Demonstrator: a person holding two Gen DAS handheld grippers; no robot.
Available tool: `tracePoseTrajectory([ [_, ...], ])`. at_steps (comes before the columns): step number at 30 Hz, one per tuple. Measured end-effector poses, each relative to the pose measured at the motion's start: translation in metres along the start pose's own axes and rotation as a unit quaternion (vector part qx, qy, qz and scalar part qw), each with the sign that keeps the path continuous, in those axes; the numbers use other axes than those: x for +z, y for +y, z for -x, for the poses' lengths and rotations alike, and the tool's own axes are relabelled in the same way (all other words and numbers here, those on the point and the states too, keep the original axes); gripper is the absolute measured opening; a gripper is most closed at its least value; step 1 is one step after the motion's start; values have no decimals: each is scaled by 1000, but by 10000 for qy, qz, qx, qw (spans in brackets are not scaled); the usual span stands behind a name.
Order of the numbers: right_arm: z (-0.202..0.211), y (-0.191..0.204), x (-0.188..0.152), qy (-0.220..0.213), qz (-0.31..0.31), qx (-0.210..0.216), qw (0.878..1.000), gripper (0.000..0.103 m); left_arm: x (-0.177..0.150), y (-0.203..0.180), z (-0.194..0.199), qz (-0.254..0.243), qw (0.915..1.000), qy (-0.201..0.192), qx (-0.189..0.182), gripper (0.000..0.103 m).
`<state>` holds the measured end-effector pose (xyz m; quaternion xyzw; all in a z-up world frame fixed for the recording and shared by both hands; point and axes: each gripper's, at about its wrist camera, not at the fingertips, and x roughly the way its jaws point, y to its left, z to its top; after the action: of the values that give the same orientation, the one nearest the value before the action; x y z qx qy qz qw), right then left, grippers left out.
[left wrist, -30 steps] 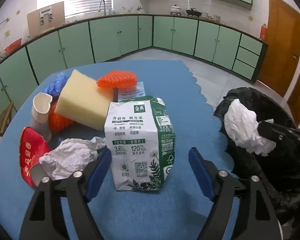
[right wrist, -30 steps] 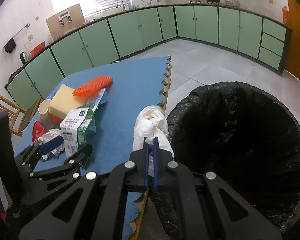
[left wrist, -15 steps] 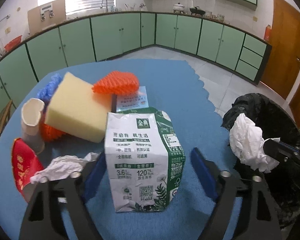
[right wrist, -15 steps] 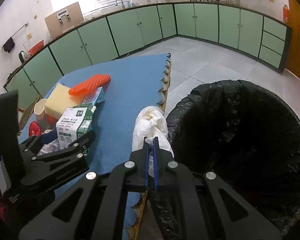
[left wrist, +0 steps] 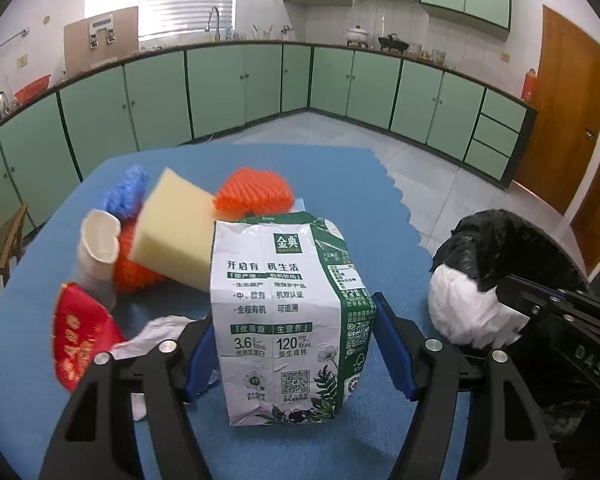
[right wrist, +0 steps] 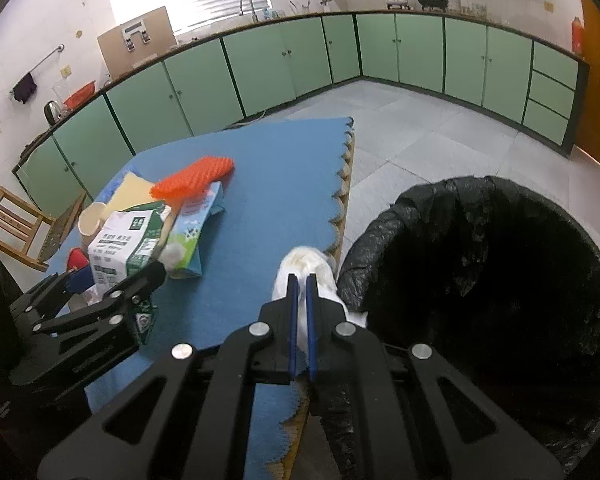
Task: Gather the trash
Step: 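Grasp the green-and-white milk carton with the left tool and lift it, then carry tissue and carton over the bin and open both tools to drop them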
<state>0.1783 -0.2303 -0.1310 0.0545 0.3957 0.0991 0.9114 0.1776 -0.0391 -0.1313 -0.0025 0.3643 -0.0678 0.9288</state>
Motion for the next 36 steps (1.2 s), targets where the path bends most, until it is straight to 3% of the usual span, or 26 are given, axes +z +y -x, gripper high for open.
tracePoseTrajectory([
  [9,-4,1,-4,198,-21,153,9997,5,3,-1,16,-37,10000,-72,-54,69],
  [10,-7,3,-6,242,-2,131,9996,8,1,-1,16,-36,10000,-49,-47,69],
  [13,-16,8,-11,330,24,133,9994,33,-3,2,16,-57,10000,25,-13,69],
  [14,-18,10,-13,347,40,92,9993,35,-6,2,14,-58,10000,48,-10,69],
  [19,-36,13,-14,593,51,59,9982,34,-11,6,9,-65,9999,107,1,69],
  [25,-41,15,-11,681,230,45,9974,12,-6,6,6,-58,10000,74,-13,69],
  [36,19,0,9,-101,49,101,9999,9,7,-16,24,-214,9994,-165,-216,69],
])
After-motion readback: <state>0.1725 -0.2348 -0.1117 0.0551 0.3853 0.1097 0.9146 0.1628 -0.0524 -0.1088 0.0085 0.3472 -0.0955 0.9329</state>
